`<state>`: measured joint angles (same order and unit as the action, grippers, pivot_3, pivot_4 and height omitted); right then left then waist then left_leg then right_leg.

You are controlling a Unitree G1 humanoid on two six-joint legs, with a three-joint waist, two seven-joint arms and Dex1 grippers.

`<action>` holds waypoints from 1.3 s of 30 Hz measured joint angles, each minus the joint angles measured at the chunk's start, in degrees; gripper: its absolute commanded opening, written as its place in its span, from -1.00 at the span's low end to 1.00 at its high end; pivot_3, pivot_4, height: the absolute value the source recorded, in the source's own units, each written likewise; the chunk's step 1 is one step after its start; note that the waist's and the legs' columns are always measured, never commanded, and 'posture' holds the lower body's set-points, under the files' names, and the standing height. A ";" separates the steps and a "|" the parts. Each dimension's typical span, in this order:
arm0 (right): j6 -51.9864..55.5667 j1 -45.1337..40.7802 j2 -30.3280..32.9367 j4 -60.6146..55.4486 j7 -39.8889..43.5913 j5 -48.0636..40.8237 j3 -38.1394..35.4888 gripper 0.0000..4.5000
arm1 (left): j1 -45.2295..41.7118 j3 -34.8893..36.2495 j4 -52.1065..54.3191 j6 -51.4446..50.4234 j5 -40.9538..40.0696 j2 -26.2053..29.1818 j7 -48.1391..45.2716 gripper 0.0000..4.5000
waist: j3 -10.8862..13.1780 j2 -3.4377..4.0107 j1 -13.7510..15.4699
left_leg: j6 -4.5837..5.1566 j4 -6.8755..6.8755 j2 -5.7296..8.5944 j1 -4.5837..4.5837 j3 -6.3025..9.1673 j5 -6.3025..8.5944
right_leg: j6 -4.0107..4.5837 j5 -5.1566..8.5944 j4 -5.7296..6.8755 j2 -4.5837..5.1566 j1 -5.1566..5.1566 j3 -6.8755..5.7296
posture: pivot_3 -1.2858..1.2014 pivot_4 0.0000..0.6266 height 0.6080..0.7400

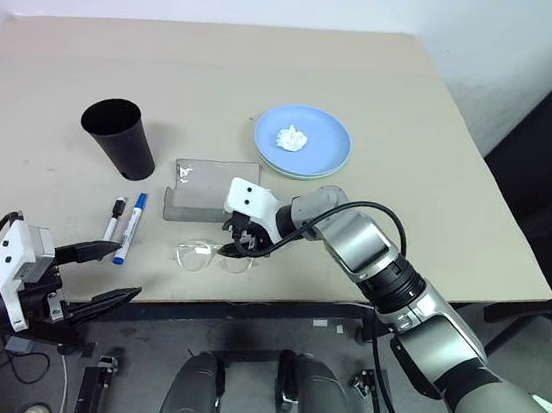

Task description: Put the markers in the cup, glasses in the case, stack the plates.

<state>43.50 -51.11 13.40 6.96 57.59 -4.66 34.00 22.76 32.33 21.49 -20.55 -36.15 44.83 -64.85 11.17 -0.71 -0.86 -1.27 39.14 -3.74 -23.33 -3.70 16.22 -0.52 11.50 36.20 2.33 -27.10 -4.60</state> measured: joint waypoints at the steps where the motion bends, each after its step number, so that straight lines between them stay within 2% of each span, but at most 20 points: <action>1: 0.27 0.00 0.02 -0.09 0.02 -0.01 0.00 -0.15 | -0.17 0.00 -0.23 0.11 0.10 0.01 -0.05 1.00 | 0.00 0.00 0.00 | 0.00 0.00 0.00 0.00 0.00 0.00 | 0.00 0.00 0.00 0.00 0.00 0.00 | 0.03 -0.52 0.85; 20: 5.16 -0.15 -2.93 -0.28 -0.15 0.15 2.84 -0.15 | -0.91 -2.22 -3.12 3.57 1.98 0.04 -2.65 1.00 | -0.01 -0.01 -0.06 | 0.00 0.00 0.00 -0.01 -0.01 0.00 | 0.00 0.00 -0.01 0.03 0.00 0.00 | 0.03 -0.52 0.85; 23: 4.46 -0.24 -3.05 0.22 -0.35 0.88 3.03 -0.40 | -0.93 -2.32 -3.42 4.01 2.24 0.02 -2.65 1.00 | -0.01 -0.01 -0.04 | 0.00 0.00 0.00 -0.01 -0.01 0.00 | 0.00 0.00 -0.01 0.04 0.00 0.00 | 0.03 -0.52 0.85; 26: 3.71 -0.78 -3.07 0.33 0.40 0.88 2.93 -0.82 | -0.48 -2.38 -3.41 4.46 2.36 -0.15 -2.62 1.00 | -0.02 -0.03 -0.13 | 0.00 0.00 0.00 0.03 -0.01 0.00 | 0.00 0.00 0.00 0.02 0.02 0.00 | 0.03 -0.52 0.85; 28: 3.37 -1.31 -3.27 -0.10 0.83 0.77 2.82 -0.98 | -0.52 -2.50 -3.40 4.83 2.42 -0.21 -2.58 1.00 | -0.06 -0.09 -0.26 | 0.00 0.00 -0.05 0.09 0.00 0.00 | -0.02 0.01 0.02 -0.02 0.04 0.00 | 0.03 -0.52 0.85; 39: 6.42 -2.55 -2.17 0.77 2.63 -1.94 0.23 -0.99 | -0.93 -3.77 -4.55 5.94 2.95 -0.21 -2.60 1.00 | -0.06 -0.09 0.00 | -0.08 0.00 -0.07 0.08 0.16 -0.03 | 0.23 -0.09 0.01 0.01 0.01 -0.14 | 0.03 -0.52 0.85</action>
<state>49.92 -53.67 11.23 7.73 60.22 -6.60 34.23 21.83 28.56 16.94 -14.61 -33.20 44.62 -67.45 11.11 -0.80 -0.86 -1.35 39.14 -3.81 -23.25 -3.53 16.19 -0.29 11.41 36.21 2.34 -27.09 -4.74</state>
